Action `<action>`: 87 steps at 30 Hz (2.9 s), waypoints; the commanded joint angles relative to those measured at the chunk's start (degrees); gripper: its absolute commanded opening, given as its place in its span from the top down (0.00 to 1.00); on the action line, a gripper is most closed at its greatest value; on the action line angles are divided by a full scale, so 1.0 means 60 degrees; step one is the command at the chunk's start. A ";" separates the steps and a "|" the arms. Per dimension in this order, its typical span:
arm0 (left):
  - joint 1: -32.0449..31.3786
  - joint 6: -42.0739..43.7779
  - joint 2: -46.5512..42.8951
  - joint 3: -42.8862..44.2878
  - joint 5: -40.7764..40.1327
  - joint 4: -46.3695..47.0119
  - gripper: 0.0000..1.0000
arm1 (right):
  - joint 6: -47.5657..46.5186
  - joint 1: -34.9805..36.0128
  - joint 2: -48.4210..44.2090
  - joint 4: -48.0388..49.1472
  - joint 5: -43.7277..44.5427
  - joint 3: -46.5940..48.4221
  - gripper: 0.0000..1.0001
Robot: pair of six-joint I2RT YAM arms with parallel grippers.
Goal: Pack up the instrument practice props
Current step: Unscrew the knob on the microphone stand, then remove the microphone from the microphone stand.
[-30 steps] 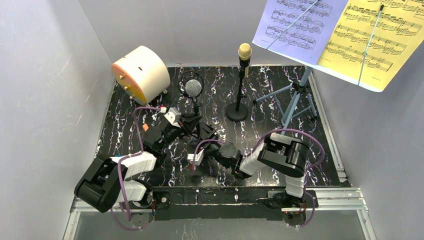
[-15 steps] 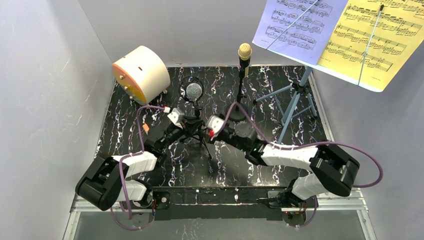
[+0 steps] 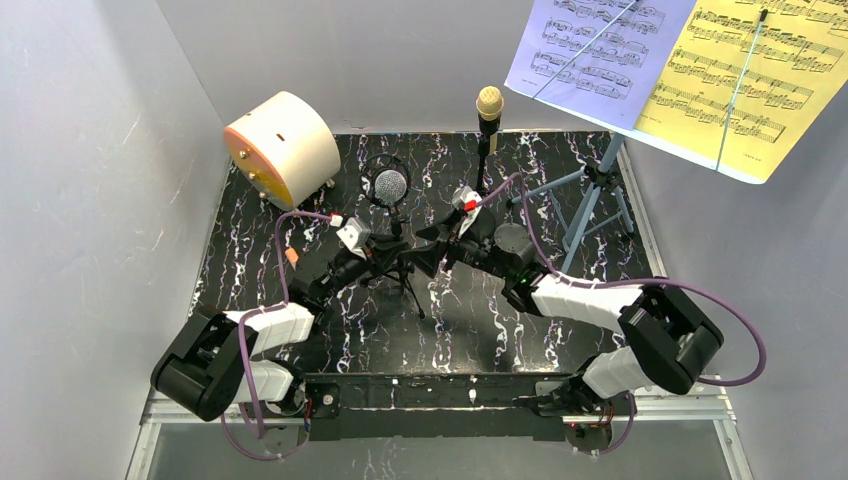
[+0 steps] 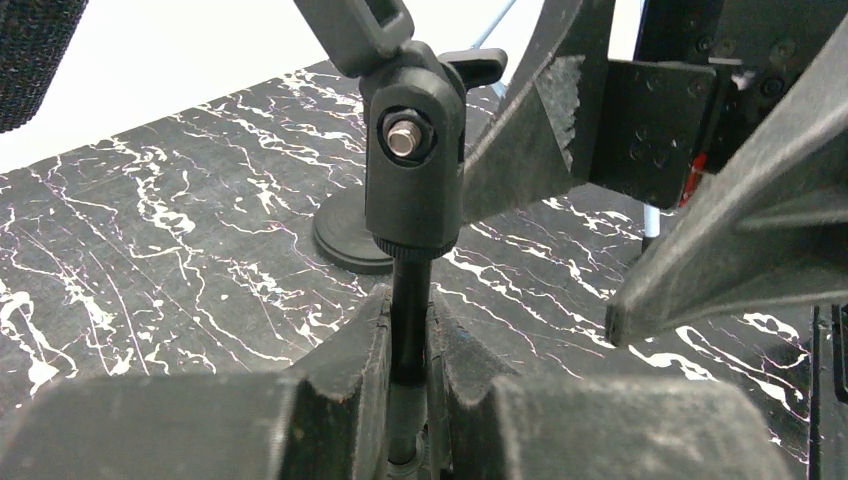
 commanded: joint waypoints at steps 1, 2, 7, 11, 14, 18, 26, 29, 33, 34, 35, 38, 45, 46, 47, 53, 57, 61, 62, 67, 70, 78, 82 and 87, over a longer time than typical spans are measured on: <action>-0.0111 -0.0082 0.0126 -0.0115 0.0452 -0.0414 1.00 | 0.0764 0.0029 0.0358 0.1446 -0.0310 0.0720 0.23; -0.0118 -0.0076 0.0126 -0.0118 0.0466 -0.0414 1.00 | 0.0769 0.0019 0.0473 0.1569 -0.0342 0.0822 0.24; -0.0147 -0.0058 0.0194 -0.0080 0.0611 -0.0414 1.00 | 0.0944 0.0020 0.1051 0.2106 -0.0763 0.1408 0.26; -0.0162 -0.0031 0.0228 -0.0052 0.0722 -0.0405 1.00 | 0.1108 0.0017 0.1350 0.2479 -0.0844 0.1648 0.29; -0.0155 -0.0018 0.0228 -0.0062 0.0749 -0.0412 1.00 | 0.1114 0.0017 0.1466 0.2554 -0.0930 0.1752 0.39; -0.0167 -0.0021 0.0210 -0.0050 0.0732 -0.0412 1.00 | 0.1216 -0.0107 0.1564 0.2565 -0.1097 0.1672 0.66; -0.0176 -0.0161 -0.0291 -0.0207 -0.0127 -0.0414 0.79 | 0.1539 -0.0345 0.1731 0.3054 -0.1708 0.1082 0.99; -0.0172 -0.0433 -0.0662 -0.0232 -0.0505 -0.0414 0.65 | 0.1505 -0.0348 0.1873 0.3454 -0.1927 0.0852 0.99; -0.0177 -0.0903 -0.0964 -0.0240 -0.0696 -0.0400 0.52 | 0.1237 -0.0353 0.2010 0.3802 -0.2237 0.0627 0.99; -0.0184 -0.1037 -0.1014 -0.0233 -0.0779 -0.0393 0.50 | 0.1115 -0.0362 0.2051 0.3748 -0.2256 0.0604 0.99; -0.0189 -0.1166 -0.1060 -0.0226 -0.0826 -0.0386 0.49 | 0.1023 -0.0356 0.2072 0.3682 -0.2262 0.0575 0.99; -0.0185 -0.1593 -0.1328 -0.0126 -0.0886 -0.0385 0.47 | 0.0807 -0.0364 0.2136 0.3699 -0.2325 0.0427 0.99; -0.0180 -0.2468 -0.2480 -0.0580 -0.1566 -0.0445 0.41 | 0.0305 -0.0388 0.2124 0.3472 -0.2121 0.0184 0.99; -0.0179 -0.2612 -0.2690 -0.0669 -0.1668 -0.0486 0.40 | 0.0250 -0.0390 0.2131 0.3519 -0.2110 0.0098 0.99; -0.0183 -0.2732 -0.2883 -0.0746 -0.1736 -0.0563 0.39 | 0.0197 -0.0382 0.2128 0.3593 -0.2086 0.0016 0.99; -0.0177 -0.3080 -0.4244 -0.0568 -0.2233 -0.2637 0.37 | -0.0095 -0.0387 0.2306 0.3694 -0.2079 -0.0434 0.99; -0.0177 -0.3049 -0.4636 0.0056 -0.2418 -0.4538 0.37 | -0.0195 -0.0387 0.2459 0.3716 -0.2289 -0.0523 0.99; -0.0177 -0.3389 -0.4713 0.0405 -0.2523 -0.5647 0.37 | -0.0437 -0.0393 0.2167 0.3356 -0.2235 -0.0610 0.76; -0.0177 -0.3483 -0.4729 0.0511 -0.2539 -0.5893 0.37 | -0.0557 -0.0391 0.1995 0.3113 -0.2201 -0.0585 0.68; -0.0177 -0.3501 -0.4814 0.1030 -0.2715 -0.7316 0.37 | -0.1636 -0.0383 0.0901 0.1814 -0.2025 -0.0705 0.44; -0.0177 -0.3801 -0.4910 0.0948 -0.2659 -0.7228 0.37 | -0.2518 -0.0385 0.0050 0.0792 -0.1533 -0.0765 0.27; -0.0157 -0.4787 -0.4502 0.1014 -0.2283 -0.6074 0.36 | -0.4610 -0.0373 -0.2025 -0.2173 -0.1215 -0.0192 0.17; 0.0092 -0.4861 -0.3600 0.1478 -0.1338 -0.5650 0.37 | -0.6403 -0.0363 -0.2575 -0.3281 -0.1364 0.0463 0.13; 0.0496 -0.5368 -0.2862 0.1709 -0.0347 -0.4659 0.41 | -0.8312 -0.0362 -0.2748 -0.4061 -0.1601 0.1597 0.11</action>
